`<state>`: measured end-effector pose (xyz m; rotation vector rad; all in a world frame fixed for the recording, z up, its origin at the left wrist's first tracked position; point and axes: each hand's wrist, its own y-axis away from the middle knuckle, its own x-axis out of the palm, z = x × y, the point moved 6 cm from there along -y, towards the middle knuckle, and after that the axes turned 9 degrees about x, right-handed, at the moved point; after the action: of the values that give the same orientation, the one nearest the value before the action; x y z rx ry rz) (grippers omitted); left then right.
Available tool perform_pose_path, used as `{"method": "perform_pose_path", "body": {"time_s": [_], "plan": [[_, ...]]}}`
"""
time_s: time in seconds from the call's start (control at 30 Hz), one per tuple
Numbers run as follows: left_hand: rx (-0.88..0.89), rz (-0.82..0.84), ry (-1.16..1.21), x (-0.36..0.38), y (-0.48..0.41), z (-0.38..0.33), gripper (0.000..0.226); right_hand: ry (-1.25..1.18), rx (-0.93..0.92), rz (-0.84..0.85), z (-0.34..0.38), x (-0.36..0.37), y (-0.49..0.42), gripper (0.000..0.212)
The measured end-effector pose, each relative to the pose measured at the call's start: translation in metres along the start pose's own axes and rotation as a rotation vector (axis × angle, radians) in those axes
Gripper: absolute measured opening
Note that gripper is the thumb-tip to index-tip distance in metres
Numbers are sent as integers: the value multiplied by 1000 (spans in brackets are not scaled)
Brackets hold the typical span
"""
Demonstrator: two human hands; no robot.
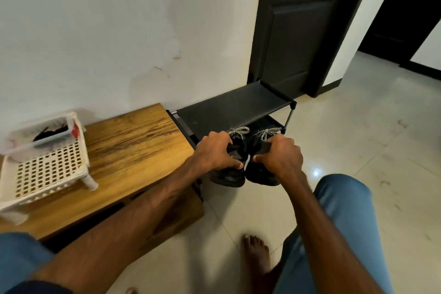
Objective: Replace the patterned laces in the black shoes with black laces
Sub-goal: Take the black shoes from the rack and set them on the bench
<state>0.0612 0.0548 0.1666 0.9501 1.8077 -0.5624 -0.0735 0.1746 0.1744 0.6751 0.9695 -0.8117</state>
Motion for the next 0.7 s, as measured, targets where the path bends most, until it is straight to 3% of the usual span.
{"method": "perform_pose_path", "body": {"time_s": [0.2, 0.37, 0.7], "plan": [[35, -185, -93, -65, 54, -22, 66, -39, -101, -81, 25, -53, 50, 38], [-39, -359, -101, -105, 95, -10, 60, -109, -230, -99, 64, -69, 77, 32], [-350, -517, -62, -122, 175, 112, 45, -95, -472, 122, 180, 20, 118, 32]]}}
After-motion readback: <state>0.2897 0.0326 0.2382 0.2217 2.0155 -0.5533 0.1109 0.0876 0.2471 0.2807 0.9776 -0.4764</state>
